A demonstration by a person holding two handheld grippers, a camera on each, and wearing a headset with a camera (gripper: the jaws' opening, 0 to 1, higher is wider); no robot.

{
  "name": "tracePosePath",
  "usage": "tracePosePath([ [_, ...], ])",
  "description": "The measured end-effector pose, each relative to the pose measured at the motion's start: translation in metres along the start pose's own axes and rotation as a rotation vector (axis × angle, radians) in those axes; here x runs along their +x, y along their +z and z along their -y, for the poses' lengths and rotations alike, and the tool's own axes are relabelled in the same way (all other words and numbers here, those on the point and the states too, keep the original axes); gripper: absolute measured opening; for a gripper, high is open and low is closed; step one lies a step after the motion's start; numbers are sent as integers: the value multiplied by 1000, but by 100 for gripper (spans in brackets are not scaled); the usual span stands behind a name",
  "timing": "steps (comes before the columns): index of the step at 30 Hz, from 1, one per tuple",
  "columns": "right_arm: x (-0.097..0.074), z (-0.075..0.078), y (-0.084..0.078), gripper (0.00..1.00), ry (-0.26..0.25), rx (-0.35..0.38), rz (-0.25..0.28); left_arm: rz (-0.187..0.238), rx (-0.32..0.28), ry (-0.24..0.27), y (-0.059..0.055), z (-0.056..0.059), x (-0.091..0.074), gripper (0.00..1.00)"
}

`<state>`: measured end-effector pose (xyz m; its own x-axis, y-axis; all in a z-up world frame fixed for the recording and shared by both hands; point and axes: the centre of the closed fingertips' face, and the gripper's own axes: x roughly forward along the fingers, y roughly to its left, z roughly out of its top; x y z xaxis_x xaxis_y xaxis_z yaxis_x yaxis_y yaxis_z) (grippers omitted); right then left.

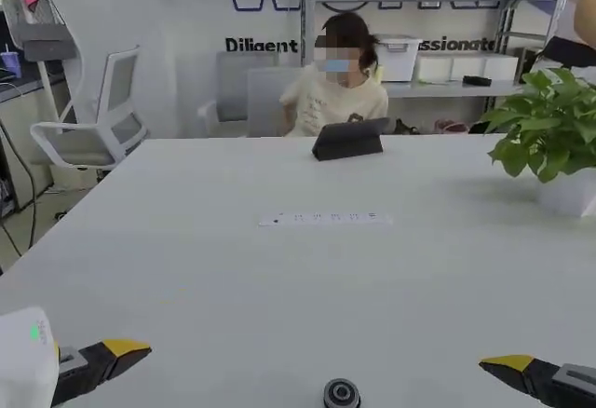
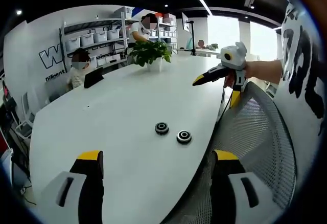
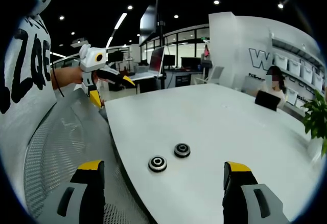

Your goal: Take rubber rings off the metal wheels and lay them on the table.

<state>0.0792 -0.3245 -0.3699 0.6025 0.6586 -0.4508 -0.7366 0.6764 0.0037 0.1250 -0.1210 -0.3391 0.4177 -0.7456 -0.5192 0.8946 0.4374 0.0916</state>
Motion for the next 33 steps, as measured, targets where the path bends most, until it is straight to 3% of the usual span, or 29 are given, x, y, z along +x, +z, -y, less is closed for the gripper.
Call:
tracePosePath([
  [33,-5,-6,0,96,-10,0,0,9,9,-8,1,3,-2,85],
])
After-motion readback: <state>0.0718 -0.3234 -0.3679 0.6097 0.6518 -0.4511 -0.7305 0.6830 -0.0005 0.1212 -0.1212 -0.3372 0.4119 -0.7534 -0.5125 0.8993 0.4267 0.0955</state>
